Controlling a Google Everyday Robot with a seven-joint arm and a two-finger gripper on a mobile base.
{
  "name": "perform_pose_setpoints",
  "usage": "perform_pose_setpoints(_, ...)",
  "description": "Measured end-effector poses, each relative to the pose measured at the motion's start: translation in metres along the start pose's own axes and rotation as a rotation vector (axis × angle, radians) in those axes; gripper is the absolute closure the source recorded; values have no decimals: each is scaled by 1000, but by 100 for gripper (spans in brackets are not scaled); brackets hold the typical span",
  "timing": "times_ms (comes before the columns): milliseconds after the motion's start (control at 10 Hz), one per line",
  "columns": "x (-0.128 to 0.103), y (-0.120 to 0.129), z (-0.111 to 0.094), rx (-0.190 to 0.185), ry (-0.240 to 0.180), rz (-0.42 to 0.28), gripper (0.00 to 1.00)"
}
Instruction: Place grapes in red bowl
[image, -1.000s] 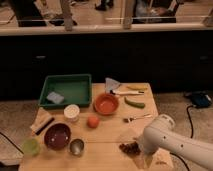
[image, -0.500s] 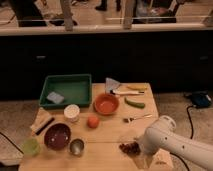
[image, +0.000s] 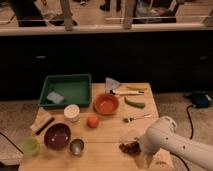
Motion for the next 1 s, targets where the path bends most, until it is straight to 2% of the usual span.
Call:
perform_pose_setpoints(600,4,-1,5,5,-10,21,25)
perform_pose_setpoints(800,6,-1,7,7,-14,26,33)
perform_pose_setpoints(900,7,-1,8,8,-13,26,41)
perform_pose_setpoints(1000,9,0,9,10,-14,28,55)
